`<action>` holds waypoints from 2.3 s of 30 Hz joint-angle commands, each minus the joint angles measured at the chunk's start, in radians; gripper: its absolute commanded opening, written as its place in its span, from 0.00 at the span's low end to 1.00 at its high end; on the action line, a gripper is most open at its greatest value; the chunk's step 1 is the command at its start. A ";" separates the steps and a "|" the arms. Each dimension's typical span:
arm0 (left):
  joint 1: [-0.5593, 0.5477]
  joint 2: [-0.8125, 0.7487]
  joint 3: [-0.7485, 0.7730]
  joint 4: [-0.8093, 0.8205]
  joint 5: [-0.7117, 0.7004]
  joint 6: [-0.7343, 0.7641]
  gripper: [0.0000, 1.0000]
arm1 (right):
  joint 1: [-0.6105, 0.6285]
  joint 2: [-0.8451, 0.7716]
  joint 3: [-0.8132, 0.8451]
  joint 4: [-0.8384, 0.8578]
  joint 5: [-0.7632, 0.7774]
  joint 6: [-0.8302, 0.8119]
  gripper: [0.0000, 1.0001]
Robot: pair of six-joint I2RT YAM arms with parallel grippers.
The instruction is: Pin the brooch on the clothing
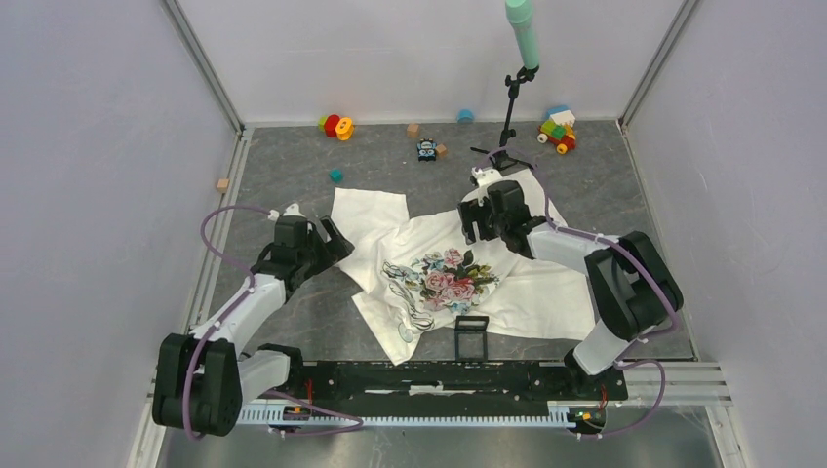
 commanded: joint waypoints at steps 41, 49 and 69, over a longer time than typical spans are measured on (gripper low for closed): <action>0.003 0.139 0.129 0.227 -0.094 0.005 0.02 | -0.148 0.034 0.084 -0.001 0.137 0.004 0.00; 0.003 -0.117 0.368 0.137 -0.065 0.221 0.02 | -0.149 -0.298 0.114 -0.043 0.185 -0.048 0.00; 0.003 -0.292 1.238 -0.361 0.151 0.566 0.02 | -0.148 -0.890 0.389 -0.173 0.056 -0.219 0.00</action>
